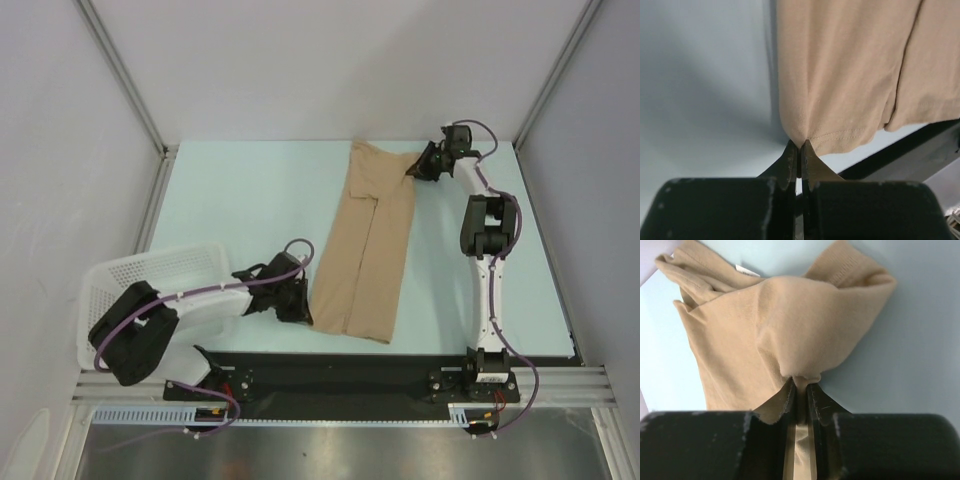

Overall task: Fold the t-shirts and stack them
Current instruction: Fold the tshirt

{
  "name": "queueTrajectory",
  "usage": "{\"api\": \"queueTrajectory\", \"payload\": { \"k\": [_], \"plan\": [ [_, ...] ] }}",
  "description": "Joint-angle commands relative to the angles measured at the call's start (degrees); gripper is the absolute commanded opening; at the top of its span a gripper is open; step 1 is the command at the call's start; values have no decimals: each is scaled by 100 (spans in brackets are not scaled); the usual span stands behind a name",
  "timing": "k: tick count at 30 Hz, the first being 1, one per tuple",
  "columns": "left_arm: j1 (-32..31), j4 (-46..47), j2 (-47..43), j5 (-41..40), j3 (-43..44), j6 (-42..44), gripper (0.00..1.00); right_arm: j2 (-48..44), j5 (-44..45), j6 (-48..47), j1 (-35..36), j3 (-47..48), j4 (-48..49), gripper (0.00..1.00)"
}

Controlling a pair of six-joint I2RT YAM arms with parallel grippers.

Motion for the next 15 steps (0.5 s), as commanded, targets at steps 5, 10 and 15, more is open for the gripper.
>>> {"api": "queueTrajectory", "payload": {
  "k": [5, 10, 15],
  "plan": [
    [-1072, 897, 96, -415, -115, -1713, 0, 305, -133, 207, 455, 582, -96, 36],
    [-1670, 687, 519, -679, 597, -1784, 5, 43, 569, 146, 245, 890, -1430, 69],
    [-1723, 39, 10, -969, 475, -1766, 51, -1354, 1272, -223, -195, -267, -2178, 82]
  ]
}}
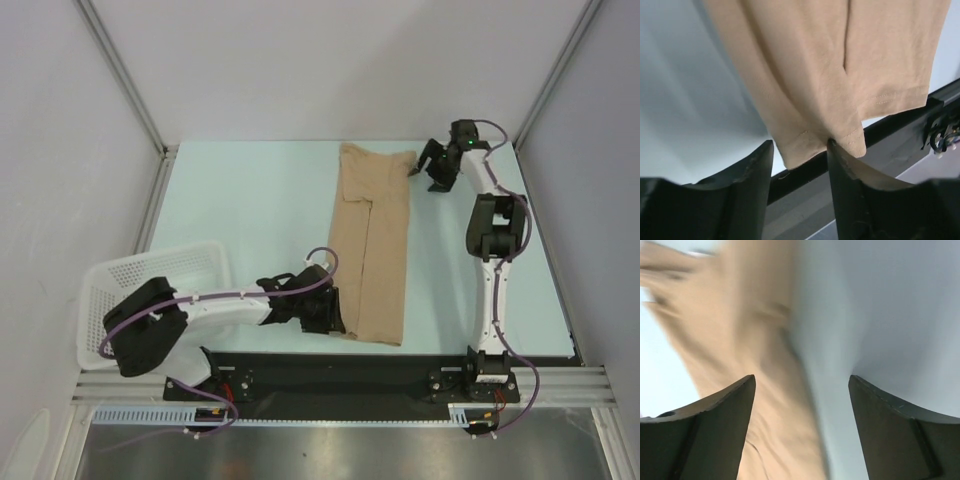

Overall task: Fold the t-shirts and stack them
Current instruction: Fold the tshirt

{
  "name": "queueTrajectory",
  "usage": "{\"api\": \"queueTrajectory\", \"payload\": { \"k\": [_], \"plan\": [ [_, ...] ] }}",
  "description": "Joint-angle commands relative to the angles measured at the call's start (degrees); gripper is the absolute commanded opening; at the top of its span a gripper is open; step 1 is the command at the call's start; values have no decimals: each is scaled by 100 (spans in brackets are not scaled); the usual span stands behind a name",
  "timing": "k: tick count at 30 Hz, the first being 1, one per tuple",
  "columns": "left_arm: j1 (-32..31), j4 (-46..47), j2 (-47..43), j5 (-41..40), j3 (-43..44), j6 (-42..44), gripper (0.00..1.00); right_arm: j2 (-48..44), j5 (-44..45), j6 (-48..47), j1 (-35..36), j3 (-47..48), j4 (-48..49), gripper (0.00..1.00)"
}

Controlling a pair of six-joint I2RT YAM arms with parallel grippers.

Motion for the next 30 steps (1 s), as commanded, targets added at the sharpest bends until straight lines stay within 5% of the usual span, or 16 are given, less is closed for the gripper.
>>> {"api": "queueTrajectory", "payload": {
  "k": [1, 7, 11, 19, 25, 30],
  "plan": [
    [4, -671, -632, -427, 31, -96, 54, -1184, 766, -435, -529, -691, -1036, 84],
    [12, -2043, -1627, -709, -109, -8, 57, -3126, 311, -612, -592, -3308, -791, 85],
    [91, -2475, -2295, -938, -4, 210, 70, -4541, -23, -727, -242, -4891, -668, 85],
    [1136, -1693, -2270, 352, -171, 1186, 73, -7116, -657, -297, 979, -7984, -395, 80],
    [1708, -1201, -1727, 1145, -233, 1547, 66, -8356, -876, 423, 1797, -9226, -44, 73],
    [1726, -1007, -1242, 1172, -206, 1644, 62, -8719, -1262, 793, 1772, -10148, 342, 67]
  ]
}}
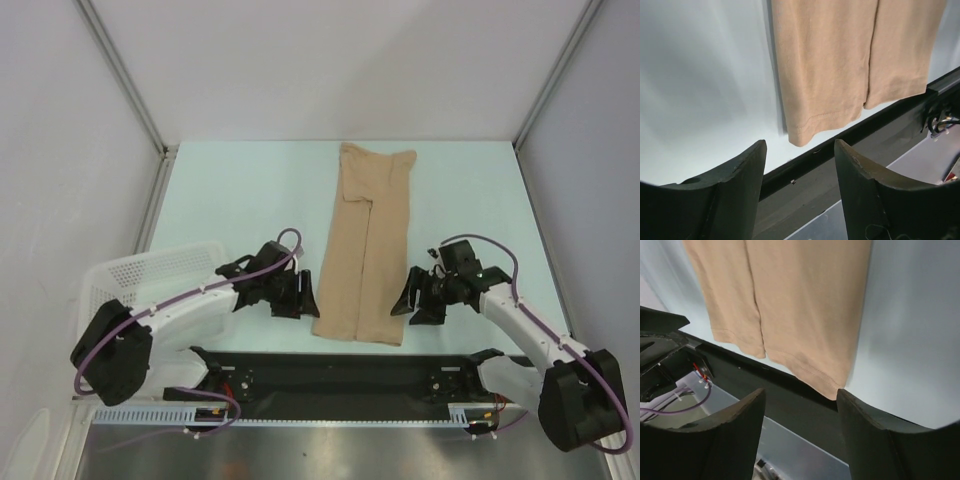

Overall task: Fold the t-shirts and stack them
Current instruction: Fold the tshirt

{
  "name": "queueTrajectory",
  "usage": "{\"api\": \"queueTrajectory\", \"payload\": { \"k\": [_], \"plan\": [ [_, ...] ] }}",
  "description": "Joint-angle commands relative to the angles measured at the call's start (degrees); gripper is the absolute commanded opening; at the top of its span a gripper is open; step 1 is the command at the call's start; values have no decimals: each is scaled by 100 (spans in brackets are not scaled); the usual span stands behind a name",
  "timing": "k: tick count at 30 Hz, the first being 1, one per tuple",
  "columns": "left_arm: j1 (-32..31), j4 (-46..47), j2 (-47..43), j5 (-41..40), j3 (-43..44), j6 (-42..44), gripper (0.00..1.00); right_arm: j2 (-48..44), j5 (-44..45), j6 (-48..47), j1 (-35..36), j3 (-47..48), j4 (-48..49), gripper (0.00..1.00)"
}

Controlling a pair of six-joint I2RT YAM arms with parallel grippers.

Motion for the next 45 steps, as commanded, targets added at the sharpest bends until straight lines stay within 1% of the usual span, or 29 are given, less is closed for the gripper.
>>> {"api": "queueTrajectory", "payload": {
  "k": [1, 2, 4, 6, 8, 15, 22, 26, 29, 31, 38, 42, 43, 44, 45],
  "plan": [
    [48, 332, 242, 350, -42, 230, 62, 24, -657, 514, 17, -454, 616, 64],
    [48, 516, 356, 472, -69, 213, 62, 94, -695, 584, 17, -533, 721, 62],
    [48, 614, 523, 491, -69, 212, 61, 165, -512, 585, 26, -692, 792, 61],
    [48, 614, 796, 508, -8, 291, 60, 191, -423, 567, -18, -780, 863, 59],
    [48, 579, 910, 508, 80, 353, 57, 332, -501, 558, -35, -824, 872, 59],
    [48, 473, 1218, 411, 151, 450, 53, 393, -475, 523, -27, -964, 925, 57],
    [39, 719, 1333, 561, 133, 406, 48, 525, -581, 690, 34, -1263, 1293, 56],
    [48, 790, 1429, 579, 133, 362, 45, 692, -581, 725, 61, -1377, 1539, 51],
    [48, 860, 1517, 649, 125, 353, 41, 771, -563, 760, 52, -1386, 1715, 50],
    [39, 799, 1517, 588, 142, 362, 37, 867, -598, 813, 61, -1360, 1742, 47],
    [48, 693, 1474, 552, 81, 397, 34, 780, -642, 857, 61, -1483, 1751, 41],
    [48, 807, 1517, 657, -24, 362, 32, 789, -756, 901, 61, -1615, 1926, 40],
    [48, 834, 1517, 666, -42, 344, 26, 798, -809, 936, 70, -1641, 2048, 38],
    [48, 851, 1509, 693, -60, 327, 21, 815, -853, 936, 61, -1667, 2093, 31],
    [48, 878, 1482, 710, -95, 301, 16, 833, -879, 928, 70, -1659, 2111, 27]
  ]
}}
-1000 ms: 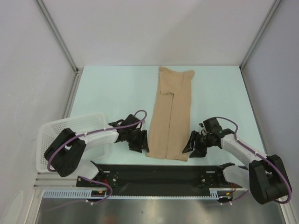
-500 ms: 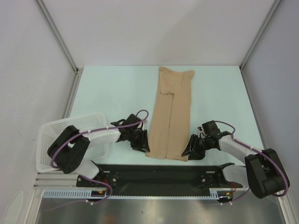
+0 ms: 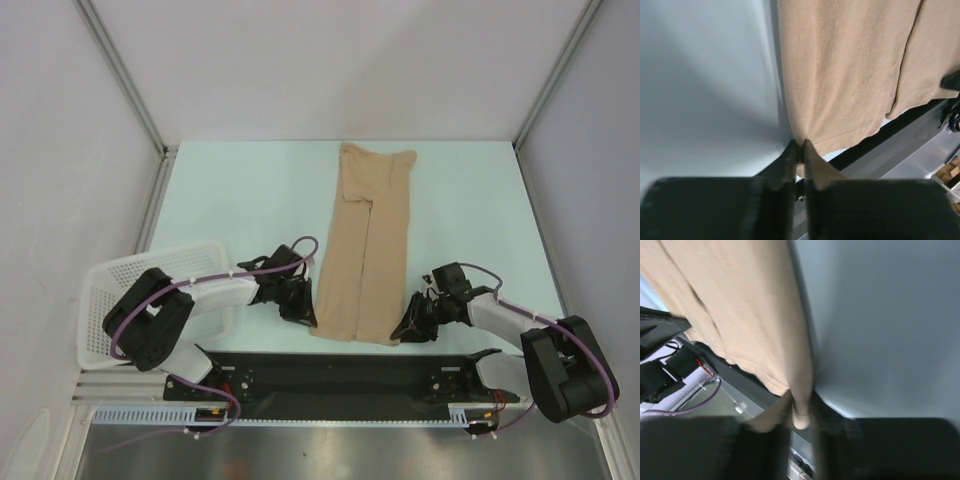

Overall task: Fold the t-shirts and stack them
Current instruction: Fold the tshirt

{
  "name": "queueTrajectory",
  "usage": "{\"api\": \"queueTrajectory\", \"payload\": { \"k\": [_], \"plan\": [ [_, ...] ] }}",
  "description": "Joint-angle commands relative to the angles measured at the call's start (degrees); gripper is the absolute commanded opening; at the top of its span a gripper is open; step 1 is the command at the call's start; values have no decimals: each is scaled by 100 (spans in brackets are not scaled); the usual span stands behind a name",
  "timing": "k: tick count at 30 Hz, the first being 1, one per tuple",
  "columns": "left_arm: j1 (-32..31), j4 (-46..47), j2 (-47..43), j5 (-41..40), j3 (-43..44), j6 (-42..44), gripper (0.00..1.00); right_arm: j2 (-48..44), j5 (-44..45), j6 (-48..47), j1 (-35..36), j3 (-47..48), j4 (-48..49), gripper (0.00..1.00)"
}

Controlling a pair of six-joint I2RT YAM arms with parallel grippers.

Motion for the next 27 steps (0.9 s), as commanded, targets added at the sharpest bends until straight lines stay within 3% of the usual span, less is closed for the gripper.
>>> {"api": "queueTrajectory", "payload": {
  "k": [1, 2, 5, 11, 21, 27],
  "plan": [
    [28, 200, -26, 120, -91, 14, 7, 20, -38, 29, 35, -101, 220, 19],
    [28, 209, -87, 164, -56, 5, 1, 2, -73, 47, 18, -83, 299, 0],
    [37, -1, -228, -10, 294, -13, 0, -85, -65, -136, -96, 302, 4, 0],
    [397, -599, 122, -152, 1937, 40, 0, 563, 191, -805, -860, 2164, -939, 0],
    [1337, -1003, 2617, 348, 5424, 260, 0, 3419, -30, -1263, -1424, 5311, -1343, 0],
    [1531, -995, 3700, 630, 6587, 40, 0, 4693, -152, -1439, -1538, 6849, -1818, 0]
  ]
}}
